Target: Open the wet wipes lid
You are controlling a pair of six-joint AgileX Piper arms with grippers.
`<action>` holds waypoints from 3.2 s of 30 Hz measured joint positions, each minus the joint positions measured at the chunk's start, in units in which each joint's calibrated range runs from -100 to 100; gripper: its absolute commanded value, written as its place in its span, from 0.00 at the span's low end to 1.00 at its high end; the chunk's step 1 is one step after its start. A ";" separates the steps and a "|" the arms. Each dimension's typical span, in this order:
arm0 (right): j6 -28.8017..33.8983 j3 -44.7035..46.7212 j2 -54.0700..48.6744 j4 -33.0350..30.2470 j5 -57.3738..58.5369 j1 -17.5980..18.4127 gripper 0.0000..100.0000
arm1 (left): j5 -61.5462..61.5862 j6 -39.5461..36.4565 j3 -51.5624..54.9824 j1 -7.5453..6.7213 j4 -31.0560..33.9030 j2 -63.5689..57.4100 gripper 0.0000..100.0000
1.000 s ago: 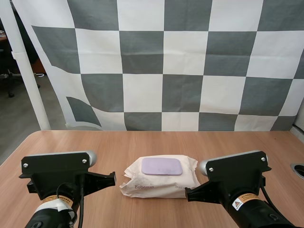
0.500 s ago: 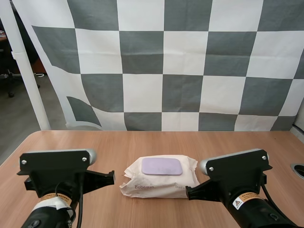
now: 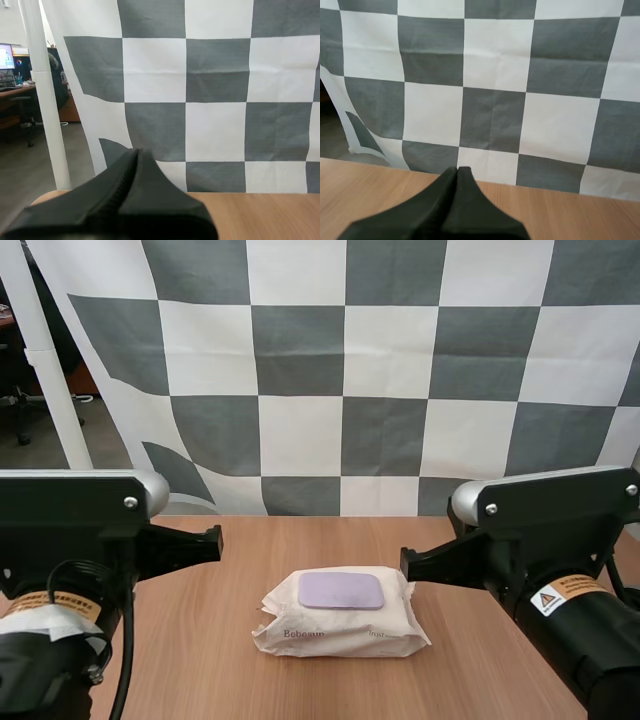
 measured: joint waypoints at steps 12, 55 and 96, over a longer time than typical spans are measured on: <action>-9.65 -11.60 10.59 -3.12 14.84 0.00 0.00 | 16.14 11.75 -3.76 0.00 -0.70 13.37 0.00; -30.60 -14.04 36.86 1.74 37.10 0.00 1.00 | 18.80 76.36 9.81 0.00 -55.45 59.23 1.00; -64.95 -14.04 48.78 20.42 33.74 0.00 1.00 | 43.02 103.07 -5.16 0.00 -72.00 89.08 0.00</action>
